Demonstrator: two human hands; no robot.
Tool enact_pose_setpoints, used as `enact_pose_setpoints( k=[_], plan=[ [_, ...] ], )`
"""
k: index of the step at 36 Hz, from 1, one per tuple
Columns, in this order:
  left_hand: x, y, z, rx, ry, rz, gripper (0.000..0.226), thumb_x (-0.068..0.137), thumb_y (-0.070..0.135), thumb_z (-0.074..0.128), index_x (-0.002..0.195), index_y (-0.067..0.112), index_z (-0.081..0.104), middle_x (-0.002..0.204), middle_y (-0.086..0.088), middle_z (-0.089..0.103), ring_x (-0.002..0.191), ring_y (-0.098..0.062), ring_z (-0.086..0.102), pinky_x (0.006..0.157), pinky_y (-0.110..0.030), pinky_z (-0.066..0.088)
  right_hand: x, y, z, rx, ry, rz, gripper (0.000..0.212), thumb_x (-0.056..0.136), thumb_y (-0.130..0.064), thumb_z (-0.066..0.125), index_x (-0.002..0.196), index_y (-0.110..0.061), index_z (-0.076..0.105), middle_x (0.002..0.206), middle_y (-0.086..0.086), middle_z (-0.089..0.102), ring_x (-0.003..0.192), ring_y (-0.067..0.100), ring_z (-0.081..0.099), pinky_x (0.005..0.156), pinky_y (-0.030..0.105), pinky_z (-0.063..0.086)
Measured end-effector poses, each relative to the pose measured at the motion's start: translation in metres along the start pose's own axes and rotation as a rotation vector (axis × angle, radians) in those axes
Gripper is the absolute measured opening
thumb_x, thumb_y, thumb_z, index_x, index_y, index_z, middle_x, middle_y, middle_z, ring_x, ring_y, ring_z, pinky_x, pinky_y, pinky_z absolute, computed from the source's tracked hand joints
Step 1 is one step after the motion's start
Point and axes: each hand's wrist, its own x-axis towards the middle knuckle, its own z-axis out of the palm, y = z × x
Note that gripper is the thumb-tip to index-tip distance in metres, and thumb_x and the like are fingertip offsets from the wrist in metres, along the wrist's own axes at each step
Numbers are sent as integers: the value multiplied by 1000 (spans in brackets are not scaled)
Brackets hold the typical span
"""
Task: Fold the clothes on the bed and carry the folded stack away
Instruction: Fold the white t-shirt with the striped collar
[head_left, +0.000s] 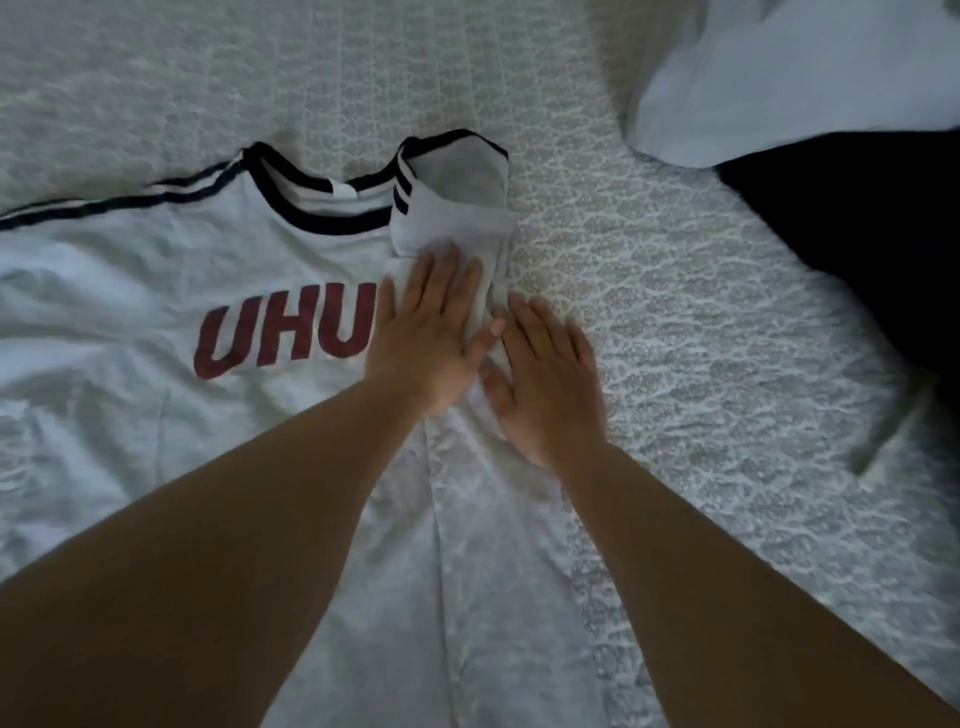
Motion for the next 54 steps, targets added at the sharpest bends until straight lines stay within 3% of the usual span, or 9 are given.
enact_pose_setpoints(
  k=[11,15,17,21,26,33,44,47,54],
  plan=[
    [-194,59,21,-201,-35,-280,90,83,69,23,143,18,-20,160,-4,-9,141,-9,-21,117,-32,-11,-174,-32,0,267,120,181,51,88,-32,65,133,-11,53,144,10,45,136,26,38,109,41,31],
    [-278,91,12,-370,54,-370,86,79,62,43,143,4,38,147,-17,37,140,-29,29,114,-37,21,-258,-40,-1,333,155,355,54,75,-14,77,125,-5,59,129,16,55,116,37,53,94,43,42],
    [-311,103,13,-397,152,-454,67,74,56,51,116,5,62,121,-19,55,112,-38,53,97,-44,42,-285,-43,-3,430,172,521,54,74,-10,75,125,-5,57,119,13,55,104,32,53,88,40,45],
    [-338,119,14,-486,73,-613,26,79,35,70,84,10,67,97,-10,58,92,-31,57,80,-36,45,-303,-49,-9,624,101,760,28,87,-29,63,113,-19,59,105,-1,58,89,18,59,75,33,48],
    [-336,122,5,-729,42,-819,25,96,40,43,85,19,49,67,7,51,69,-24,53,62,-32,39,-303,-43,-14,470,-152,754,31,95,-48,44,104,-24,60,84,-3,64,72,16,52,65,29,39],
    [-346,110,0,-747,-123,-804,21,94,42,51,95,22,54,74,10,58,58,-10,59,47,-22,41,-318,-47,-13,299,-265,814,29,96,-46,41,106,-26,59,74,-7,52,71,17,52,61,28,35],
    [-370,96,-10,-499,-183,-844,28,84,60,57,86,34,46,77,15,58,70,-12,54,61,-27,37,-322,-56,-32,127,-288,746,33,91,-34,57,119,-21,48,114,3,56,93,21,53,68,31,40],
    [-384,65,-16,-449,-1,-911,19,88,50,55,93,32,53,97,6,61,84,-17,55,66,-29,38,-312,-71,-39,-20,-236,539,46,86,-23,57,128,-19,40,128,6,45,114,24,42,87,35,39],
    [-407,-50,-29,-230,284,-1240,55,78,39,71,124,20,49,136,-14,36,124,-34,33,99,-47,30,-281,-143,-20,-18,-225,57,42,86,-23,57,126,-21,47,126,2,47,118,23,39,91,32,33]
  ],
)
